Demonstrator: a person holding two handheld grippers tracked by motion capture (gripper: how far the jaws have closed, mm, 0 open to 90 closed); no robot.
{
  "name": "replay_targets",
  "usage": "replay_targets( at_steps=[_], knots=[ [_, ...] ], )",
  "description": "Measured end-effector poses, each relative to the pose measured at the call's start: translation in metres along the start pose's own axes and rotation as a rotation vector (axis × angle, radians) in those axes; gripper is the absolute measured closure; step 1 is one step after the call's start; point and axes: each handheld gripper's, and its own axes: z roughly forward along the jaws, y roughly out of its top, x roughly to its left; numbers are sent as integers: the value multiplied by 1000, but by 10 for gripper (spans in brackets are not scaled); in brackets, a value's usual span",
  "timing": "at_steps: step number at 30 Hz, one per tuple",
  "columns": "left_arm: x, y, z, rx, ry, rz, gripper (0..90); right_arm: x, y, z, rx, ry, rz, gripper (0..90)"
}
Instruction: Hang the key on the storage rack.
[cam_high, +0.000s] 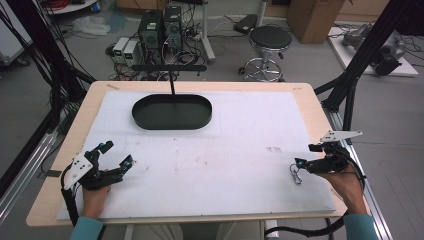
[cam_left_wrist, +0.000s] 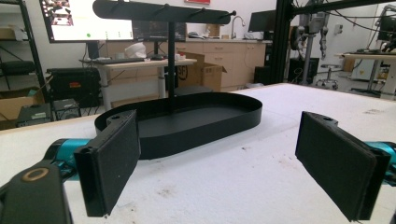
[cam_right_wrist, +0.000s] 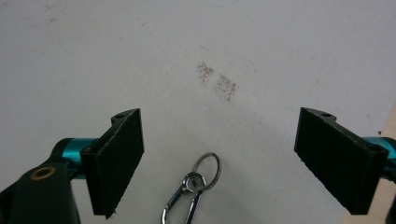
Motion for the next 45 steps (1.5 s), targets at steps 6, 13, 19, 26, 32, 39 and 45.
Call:
replay_targets(
  at_steps=[6,13,19,26,32,39,45],
  knots=[
    [0,0,0,1,0,1,144,-4,0,5,75,0,20,247],
    [0,0,0,0,0,2,144,-6,-2,10,144,-6,51,314],
    [0,0,0,1,0,2,144,-8,-5,15,183,25,59,382],
    [0,0,0,1,0,1,144,-8,-5,24,256,37,49,468],
    [0,0,0,-1,0,0,144,-10,-7,30,297,53,60,550],
    [0,0,0,-1,-1,1,144,-13,-10,33,302,91,75,672],
    [0,0,0,0,0,4,144,-13,-11,35,304,101,77,739]
  ],
)
